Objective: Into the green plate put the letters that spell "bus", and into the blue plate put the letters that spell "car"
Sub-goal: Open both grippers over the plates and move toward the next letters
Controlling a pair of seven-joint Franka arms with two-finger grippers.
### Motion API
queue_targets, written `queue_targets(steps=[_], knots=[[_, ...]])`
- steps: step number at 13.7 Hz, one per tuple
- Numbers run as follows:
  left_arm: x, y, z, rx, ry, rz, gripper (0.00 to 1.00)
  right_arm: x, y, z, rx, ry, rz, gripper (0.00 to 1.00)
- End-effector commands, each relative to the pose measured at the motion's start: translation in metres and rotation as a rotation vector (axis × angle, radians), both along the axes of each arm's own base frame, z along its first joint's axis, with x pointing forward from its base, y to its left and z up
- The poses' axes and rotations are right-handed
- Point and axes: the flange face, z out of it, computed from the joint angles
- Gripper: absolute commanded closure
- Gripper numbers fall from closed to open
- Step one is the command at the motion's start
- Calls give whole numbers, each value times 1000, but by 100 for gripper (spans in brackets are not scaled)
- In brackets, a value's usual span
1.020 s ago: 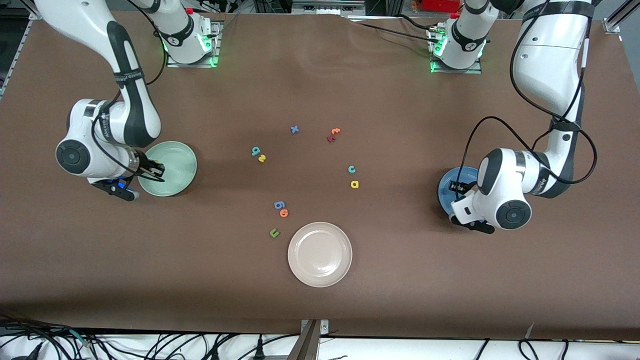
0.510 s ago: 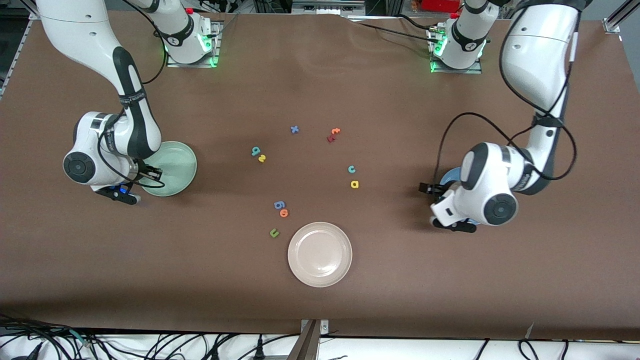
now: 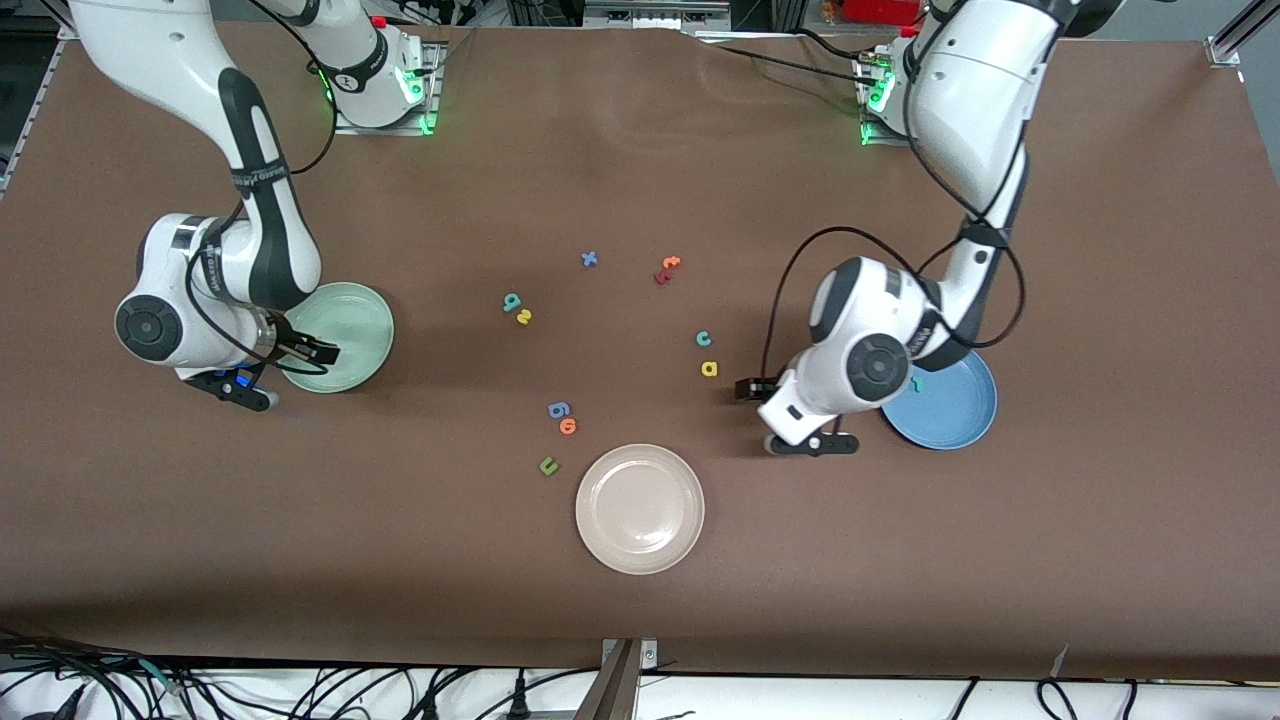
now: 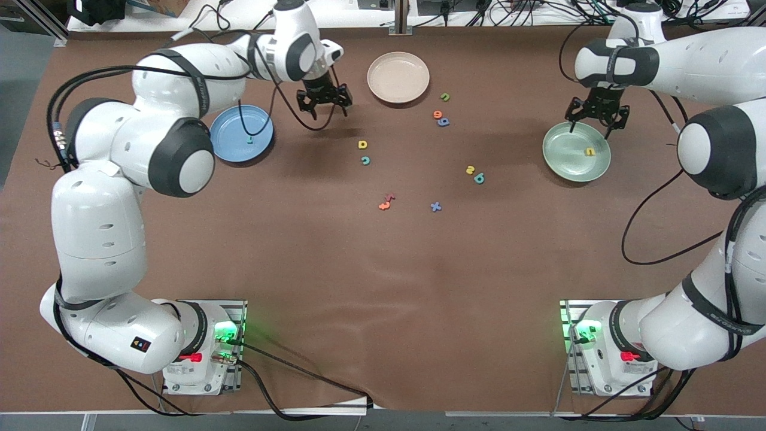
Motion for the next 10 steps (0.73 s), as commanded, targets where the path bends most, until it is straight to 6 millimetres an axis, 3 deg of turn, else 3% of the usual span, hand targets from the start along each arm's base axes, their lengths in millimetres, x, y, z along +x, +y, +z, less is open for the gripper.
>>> queue_targets(steps=[1,4,6,10], knots=[[-7,-31,-13,-14,-43,46,0,-11,52,23,2,9,-31,0],[-24,-59,-17,-7,-49,54,0,-23,110,23,-2,2,-158,0],[-34,-64,-27,-2,-63,47,0,-30,141,17,21,6,-261,1],[-58,-77,-41,10,-65,31,4,-62,193,-17,1,-75,-419,1]])
